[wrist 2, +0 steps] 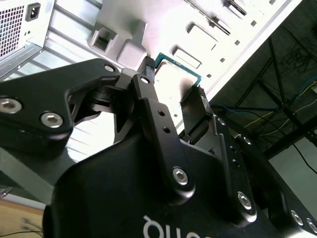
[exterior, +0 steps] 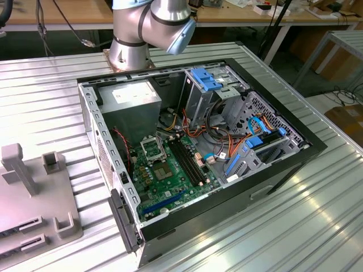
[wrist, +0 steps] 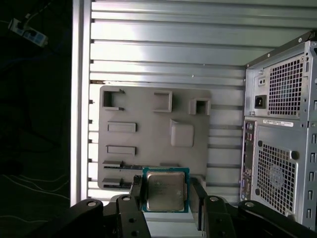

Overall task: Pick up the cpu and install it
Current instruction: 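Pick up the cpu and move it towards the insertion slot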

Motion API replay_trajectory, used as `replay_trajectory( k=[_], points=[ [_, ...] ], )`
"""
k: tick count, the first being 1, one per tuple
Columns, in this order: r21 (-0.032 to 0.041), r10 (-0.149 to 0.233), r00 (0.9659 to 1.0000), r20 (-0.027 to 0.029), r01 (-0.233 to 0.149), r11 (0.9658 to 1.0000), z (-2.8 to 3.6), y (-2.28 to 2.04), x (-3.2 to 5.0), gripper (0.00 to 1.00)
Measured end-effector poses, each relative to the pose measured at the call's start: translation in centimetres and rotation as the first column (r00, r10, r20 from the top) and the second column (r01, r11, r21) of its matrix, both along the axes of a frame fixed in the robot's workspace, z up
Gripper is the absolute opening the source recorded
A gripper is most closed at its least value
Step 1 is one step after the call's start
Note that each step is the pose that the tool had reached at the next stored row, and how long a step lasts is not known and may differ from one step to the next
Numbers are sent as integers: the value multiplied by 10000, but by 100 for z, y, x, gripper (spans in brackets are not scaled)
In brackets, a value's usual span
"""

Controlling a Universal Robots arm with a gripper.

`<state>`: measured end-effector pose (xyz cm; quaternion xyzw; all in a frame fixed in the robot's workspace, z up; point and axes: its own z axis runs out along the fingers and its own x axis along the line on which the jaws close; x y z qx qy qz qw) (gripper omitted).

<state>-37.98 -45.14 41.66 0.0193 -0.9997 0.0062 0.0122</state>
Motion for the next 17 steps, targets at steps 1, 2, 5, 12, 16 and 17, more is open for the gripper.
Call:
replay_trajectory(
  k=[1,2,5,12,16,17],
  points=[
    [0,0,10000,0,0,10000,0,0,14,47],
    [0,0,10000,-1,0,10000,1,0,26,47],
    [-1,-1,10000,-1,1,10000,1,0,68,47],
    [0,-1,10000,0,1,10000,0,0,168,47],
    [0,-1,10000,-1,1,10000,1,0,242,47],
    [0,0,10000,0,0,10000,0,0,260,47]
  ],
)
